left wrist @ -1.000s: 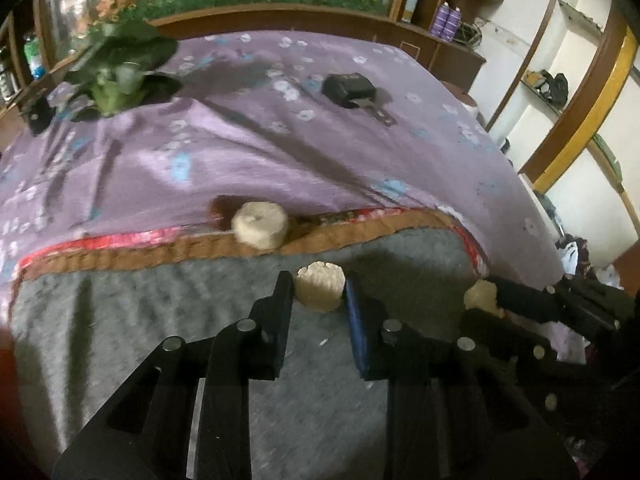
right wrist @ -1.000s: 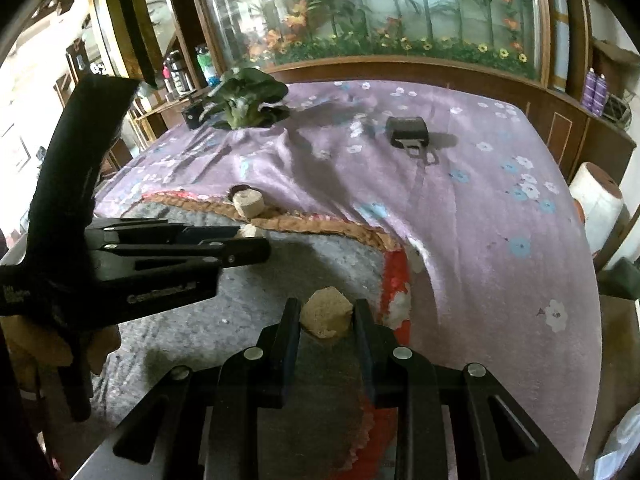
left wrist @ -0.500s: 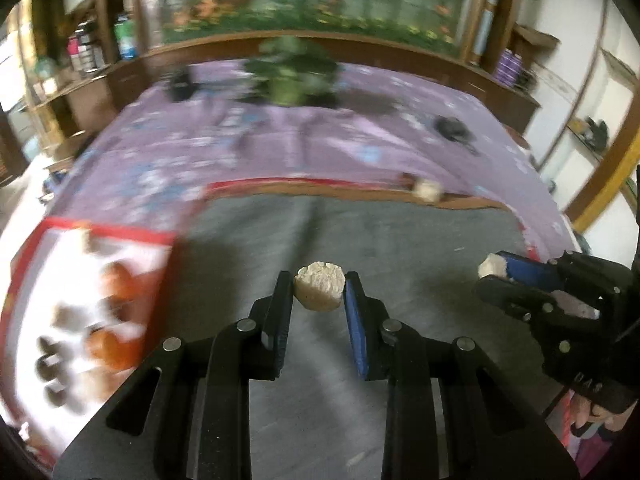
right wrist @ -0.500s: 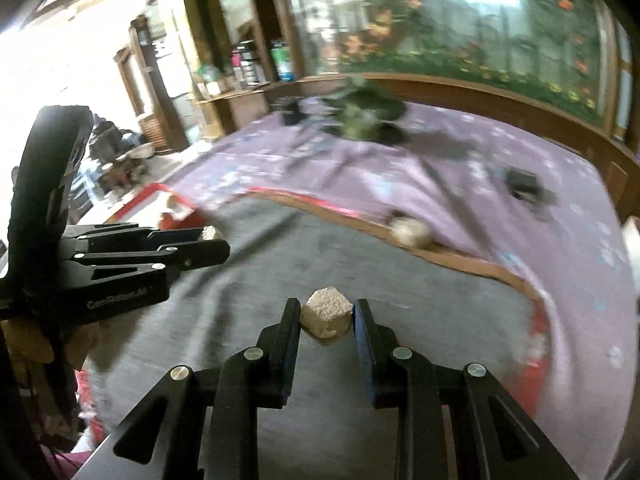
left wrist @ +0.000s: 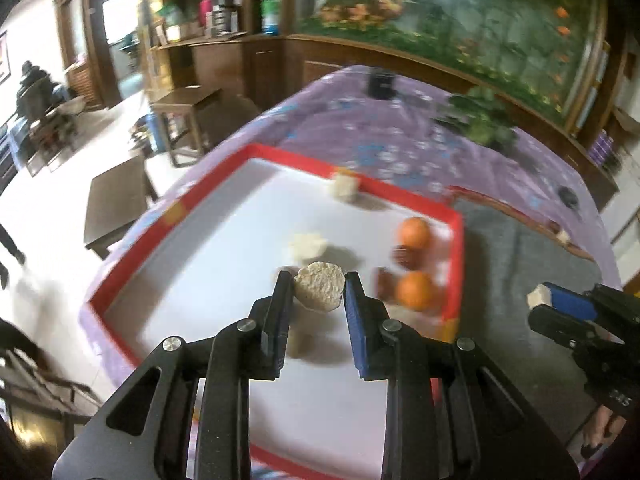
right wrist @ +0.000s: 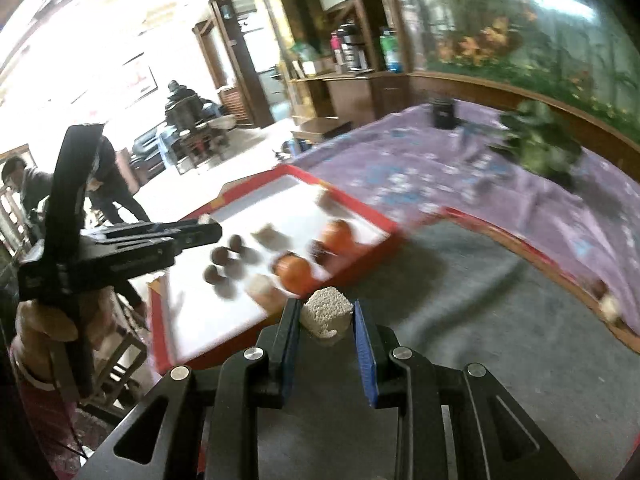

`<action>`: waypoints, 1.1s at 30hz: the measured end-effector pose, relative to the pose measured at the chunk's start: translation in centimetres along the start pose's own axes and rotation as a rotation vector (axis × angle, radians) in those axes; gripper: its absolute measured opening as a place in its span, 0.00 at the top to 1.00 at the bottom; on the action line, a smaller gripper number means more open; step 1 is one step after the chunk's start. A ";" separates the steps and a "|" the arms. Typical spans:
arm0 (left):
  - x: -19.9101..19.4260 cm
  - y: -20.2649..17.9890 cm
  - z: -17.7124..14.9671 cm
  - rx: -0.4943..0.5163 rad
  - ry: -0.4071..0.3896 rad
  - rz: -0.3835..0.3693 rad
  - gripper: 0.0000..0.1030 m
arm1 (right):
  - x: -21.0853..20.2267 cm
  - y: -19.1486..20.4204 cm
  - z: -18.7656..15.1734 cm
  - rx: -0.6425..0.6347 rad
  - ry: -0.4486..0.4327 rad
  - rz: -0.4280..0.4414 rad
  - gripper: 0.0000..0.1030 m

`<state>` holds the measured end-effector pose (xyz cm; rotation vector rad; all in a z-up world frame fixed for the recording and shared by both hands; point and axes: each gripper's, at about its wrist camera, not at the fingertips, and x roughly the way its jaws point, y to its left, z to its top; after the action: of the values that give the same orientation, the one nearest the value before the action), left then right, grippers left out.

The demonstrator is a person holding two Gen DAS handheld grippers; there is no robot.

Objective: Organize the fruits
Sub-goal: 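Carry both cream blocks into the tray and open both grippers, then move both grippers back toward the last date and block on the felt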

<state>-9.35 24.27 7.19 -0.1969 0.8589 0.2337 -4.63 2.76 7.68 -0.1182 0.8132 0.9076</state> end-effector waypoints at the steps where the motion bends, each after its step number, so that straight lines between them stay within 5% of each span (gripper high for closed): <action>1: 0.0 0.6 -0.1 -0.008 0.003 -0.001 0.76 | 0.5 0.9 0.3 -0.005 -0.001 0.011 0.75; 16: 0.1 4.3 -2.8 -0.014 0.054 -0.021 0.76 | 7.7 8.4 1.2 -0.115 0.134 0.146 0.75; 33: 2.5 3.8 -3.4 -0.018 0.095 -0.006 0.76 | 11.2 8.9 0.1 -0.181 0.187 0.031 0.75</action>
<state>-11.27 27.29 2.78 -0.2282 0.9505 0.2281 -7.27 15.76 2.28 -0.3535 0.9068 1.0085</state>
